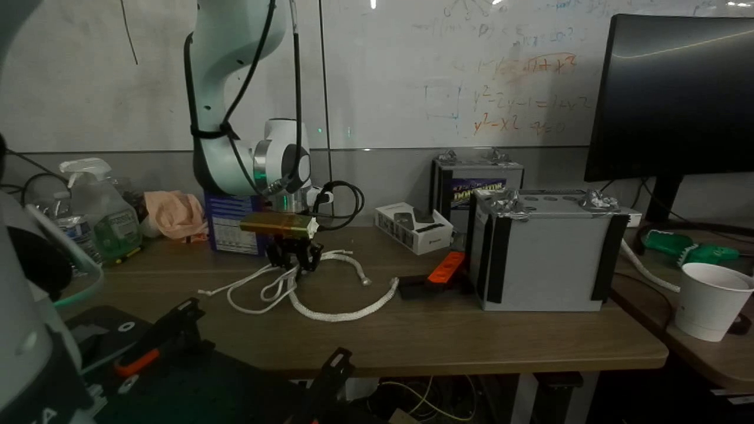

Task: Pick up the ropes from the table and put them in the blue box.

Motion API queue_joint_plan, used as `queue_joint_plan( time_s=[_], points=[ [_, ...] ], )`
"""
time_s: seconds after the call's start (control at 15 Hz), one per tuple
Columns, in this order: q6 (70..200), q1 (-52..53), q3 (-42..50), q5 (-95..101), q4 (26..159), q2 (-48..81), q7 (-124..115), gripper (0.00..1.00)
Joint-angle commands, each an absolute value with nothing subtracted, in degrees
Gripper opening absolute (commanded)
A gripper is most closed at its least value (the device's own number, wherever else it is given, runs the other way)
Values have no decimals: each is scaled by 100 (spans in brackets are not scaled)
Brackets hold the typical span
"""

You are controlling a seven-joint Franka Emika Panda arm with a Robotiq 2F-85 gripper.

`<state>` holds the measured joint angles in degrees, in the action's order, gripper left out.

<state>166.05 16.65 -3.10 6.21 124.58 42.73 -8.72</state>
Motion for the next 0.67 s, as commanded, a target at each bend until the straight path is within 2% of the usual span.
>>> queue_joint_plan(
  time_s=[0.0,0.6],
  points=[
    [15930,1594,-449,405,12399,3894,-793,3],
    [13706,1854,-772,468,12405,1757,-1306,3]
  ],
)
